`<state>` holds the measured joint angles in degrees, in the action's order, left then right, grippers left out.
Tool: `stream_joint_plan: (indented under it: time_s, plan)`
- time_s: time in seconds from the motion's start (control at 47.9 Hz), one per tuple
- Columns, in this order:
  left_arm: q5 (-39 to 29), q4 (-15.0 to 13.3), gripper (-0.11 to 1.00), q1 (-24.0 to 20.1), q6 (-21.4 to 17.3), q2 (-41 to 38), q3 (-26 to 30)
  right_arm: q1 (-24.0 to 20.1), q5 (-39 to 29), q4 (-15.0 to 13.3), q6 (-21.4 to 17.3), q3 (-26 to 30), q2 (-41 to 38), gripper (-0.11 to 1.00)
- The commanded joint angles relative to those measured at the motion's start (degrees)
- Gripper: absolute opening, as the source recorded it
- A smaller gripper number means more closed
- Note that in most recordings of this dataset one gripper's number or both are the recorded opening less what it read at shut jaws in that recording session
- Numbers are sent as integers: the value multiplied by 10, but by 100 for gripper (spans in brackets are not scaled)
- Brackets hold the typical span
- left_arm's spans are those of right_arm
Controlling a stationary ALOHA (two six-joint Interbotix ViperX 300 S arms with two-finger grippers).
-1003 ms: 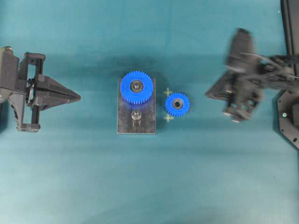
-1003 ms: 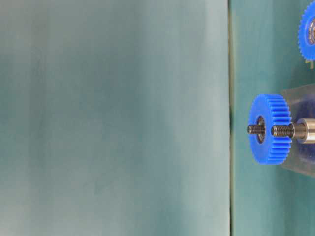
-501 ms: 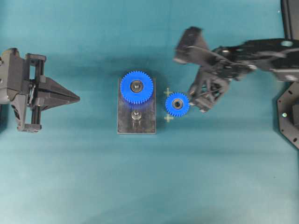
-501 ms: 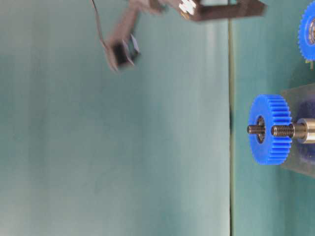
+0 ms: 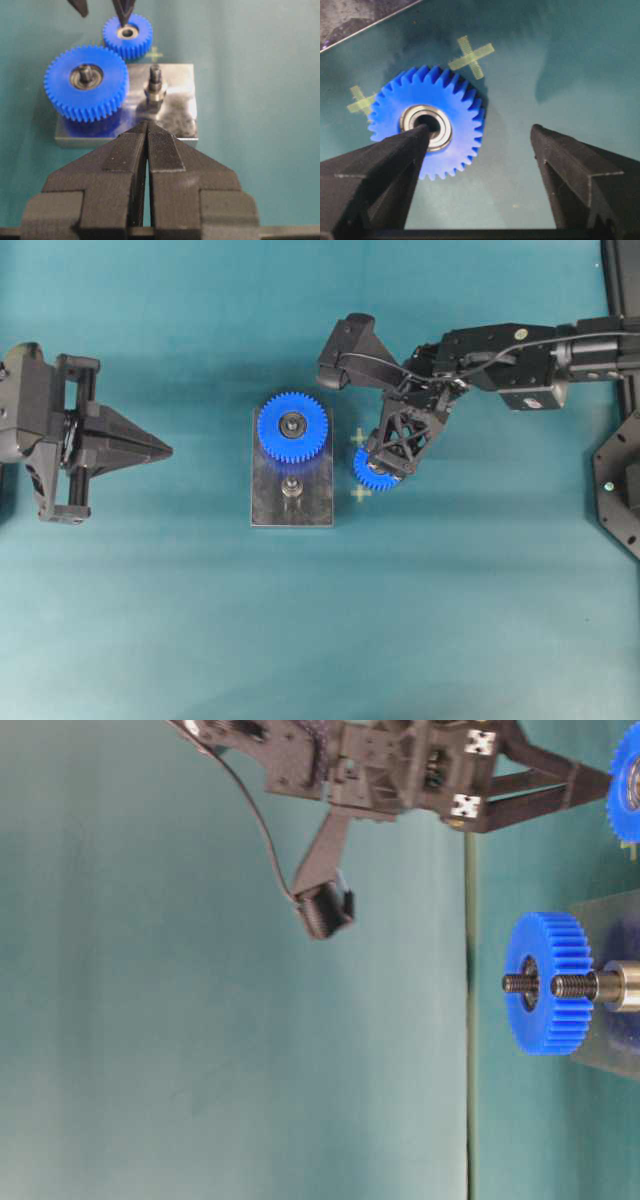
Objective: Fit the small gear onto the shaft.
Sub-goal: 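Lower the right gripper over the small blue gear and grasp it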
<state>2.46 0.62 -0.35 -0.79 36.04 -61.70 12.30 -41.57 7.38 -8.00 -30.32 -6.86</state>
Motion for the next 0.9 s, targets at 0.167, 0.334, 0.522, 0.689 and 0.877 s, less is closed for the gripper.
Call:
stream_joint_plan:
  time_s: [0.167,0.334,0.522,0.689,0.877]
  plan:
    - [3,2,0,-1,2,2,12,-1,-1,0,4,12,-7,88]
    - [3,2,0,-1,2,1,12,-4,-10,0,1,12,-20,88]
    - [3,2,0,-1,2,1,12,-4,-9,-1,0,12,-27,88]
    - [3,2,0,-1,2,1,11,-4,-13,-1,-2,13,-35,86]
    - [3,2,0,-2,2,1,11,-7,-8,0,-4,18,-35,62]
